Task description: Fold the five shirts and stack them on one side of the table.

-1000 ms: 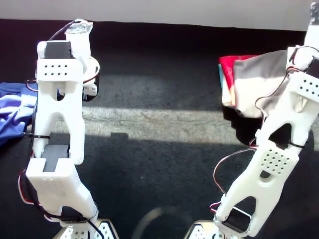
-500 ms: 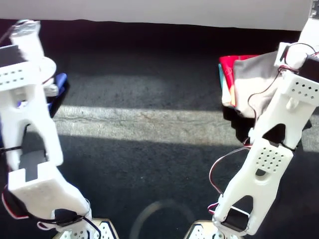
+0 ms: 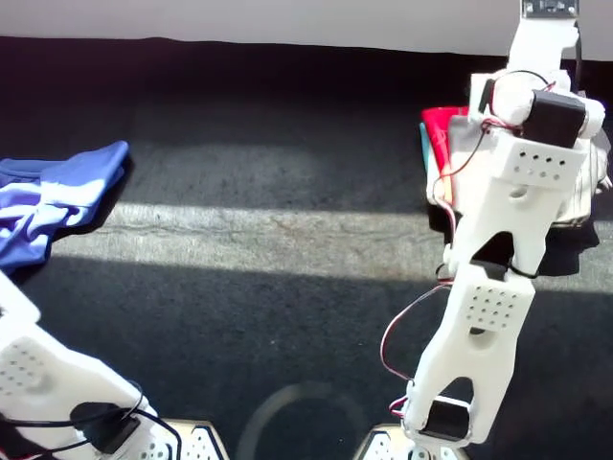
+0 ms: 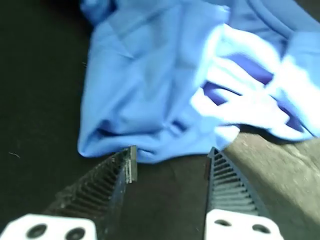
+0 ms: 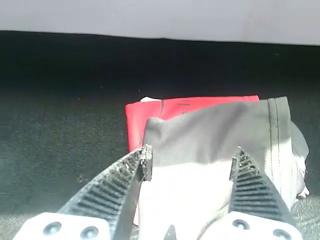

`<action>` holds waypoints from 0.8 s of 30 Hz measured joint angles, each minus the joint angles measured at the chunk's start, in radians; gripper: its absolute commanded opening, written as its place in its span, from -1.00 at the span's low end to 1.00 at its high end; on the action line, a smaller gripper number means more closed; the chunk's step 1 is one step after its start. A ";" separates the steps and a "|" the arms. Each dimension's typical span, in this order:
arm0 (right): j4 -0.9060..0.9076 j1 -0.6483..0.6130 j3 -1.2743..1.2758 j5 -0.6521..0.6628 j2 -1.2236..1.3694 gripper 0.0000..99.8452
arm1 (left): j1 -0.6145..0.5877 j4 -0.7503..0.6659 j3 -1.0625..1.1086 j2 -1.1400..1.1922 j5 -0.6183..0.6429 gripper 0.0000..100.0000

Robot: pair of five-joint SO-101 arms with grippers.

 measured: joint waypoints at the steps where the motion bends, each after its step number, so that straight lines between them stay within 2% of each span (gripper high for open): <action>1: 0.000 -0.012 0.018 0.000 -0.038 -0.50 | -0.014 -0.043 0.000 0.023 0.000 -0.53; 7: 0.002 -0.092 0.367 0.000 -0.341 -0.50 | -0.015 -0.267 0.000 0.124 0.000 -0.53; 13: 0.002 -0.212 0.898 0.000 -0.727 -0.50 | 0.015 -0.371 0.000 0.218 0.000 -0.55; 14: 0.002 -0.232 0.980 0.000 -0.793 -0.50 | 0.018 -0.379 0.000 0.227 0.000 -0.61; 17: 0.002 -0.270 1.212 0.000 -0.982 -0.50 | 0.025 -0.385 0.000 0.233 0.000 -1.00; 18: 0.000 -0.273 1.280 0.000 -1.036 -0.50 | 0.029 -0.385 0.000 0.233 0.000 -0.95; 24: -0.115 -0.278 1.657 0.000 -1.272 -0.50 | 0.103 -0.281 -0.002 0.175 0.002 -0.98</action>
